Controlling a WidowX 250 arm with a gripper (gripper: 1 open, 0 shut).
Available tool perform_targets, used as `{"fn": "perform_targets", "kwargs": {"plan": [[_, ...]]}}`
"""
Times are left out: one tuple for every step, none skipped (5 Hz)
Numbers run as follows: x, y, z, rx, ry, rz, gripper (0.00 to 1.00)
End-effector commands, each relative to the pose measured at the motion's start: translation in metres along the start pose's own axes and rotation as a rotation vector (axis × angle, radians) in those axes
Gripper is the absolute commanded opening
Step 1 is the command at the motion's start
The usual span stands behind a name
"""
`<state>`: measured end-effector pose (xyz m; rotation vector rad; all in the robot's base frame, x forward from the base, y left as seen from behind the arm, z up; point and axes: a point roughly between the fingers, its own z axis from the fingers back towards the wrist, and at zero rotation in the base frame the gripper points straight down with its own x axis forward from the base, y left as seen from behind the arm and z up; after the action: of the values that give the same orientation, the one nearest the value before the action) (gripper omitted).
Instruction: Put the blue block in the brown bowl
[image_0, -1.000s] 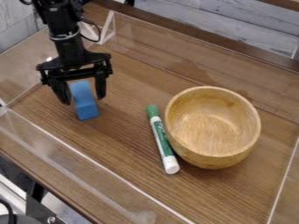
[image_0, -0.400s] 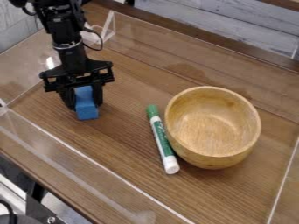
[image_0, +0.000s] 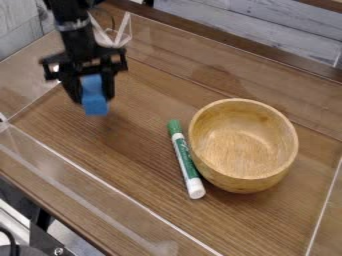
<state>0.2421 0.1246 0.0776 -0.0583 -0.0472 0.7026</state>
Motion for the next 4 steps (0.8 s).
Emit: {"fn": "perform_targets", "kwargs": {"plan": [[0.012, -0.021, 0.048, -0.042, -0.08, -0.037, 0.0], [0.013, -0.042, 0.074, -0.084, -0.093, -0.09, 0.0], [0.012, -0.057, 0.089, -0.125, -0.108, -0.162, 0.0], [0.002, -0.069, 0.097, -0.159, -0.132, -0.224, 0.0]]}}
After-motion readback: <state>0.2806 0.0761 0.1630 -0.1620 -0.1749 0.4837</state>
